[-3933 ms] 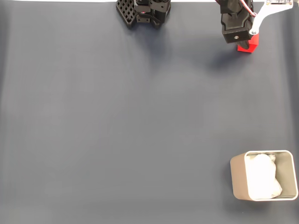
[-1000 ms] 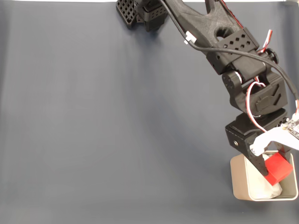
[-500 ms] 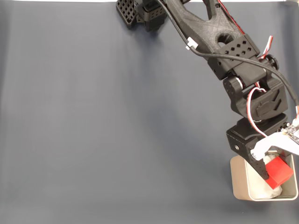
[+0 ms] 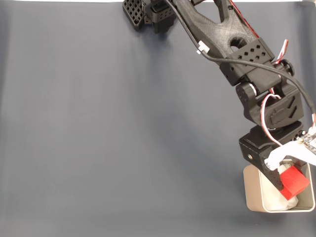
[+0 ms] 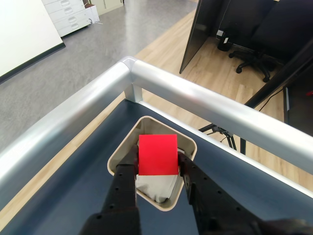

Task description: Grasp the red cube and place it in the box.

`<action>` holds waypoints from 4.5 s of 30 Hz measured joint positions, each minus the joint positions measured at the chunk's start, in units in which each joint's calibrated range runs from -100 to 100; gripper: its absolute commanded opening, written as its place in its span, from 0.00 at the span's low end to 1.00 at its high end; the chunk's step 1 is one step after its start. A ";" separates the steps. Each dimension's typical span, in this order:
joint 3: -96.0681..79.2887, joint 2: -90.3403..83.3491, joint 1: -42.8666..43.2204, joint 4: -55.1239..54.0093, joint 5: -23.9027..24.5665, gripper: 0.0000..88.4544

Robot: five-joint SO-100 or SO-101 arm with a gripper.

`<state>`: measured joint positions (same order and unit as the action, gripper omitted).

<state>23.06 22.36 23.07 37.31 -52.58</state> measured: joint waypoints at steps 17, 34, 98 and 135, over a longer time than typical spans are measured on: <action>0.00 0.00 0.00 0.00 0.00 0.16; 0.00 0.00 0.00 0.00 0.98 0.48; -38.61 -35.26 -14.39 -5.01 1.76 0.00; -122.06 -120.80 -21.59 21.24 5.62 0.00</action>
<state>-99.01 -98.44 1.48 58.55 -46.96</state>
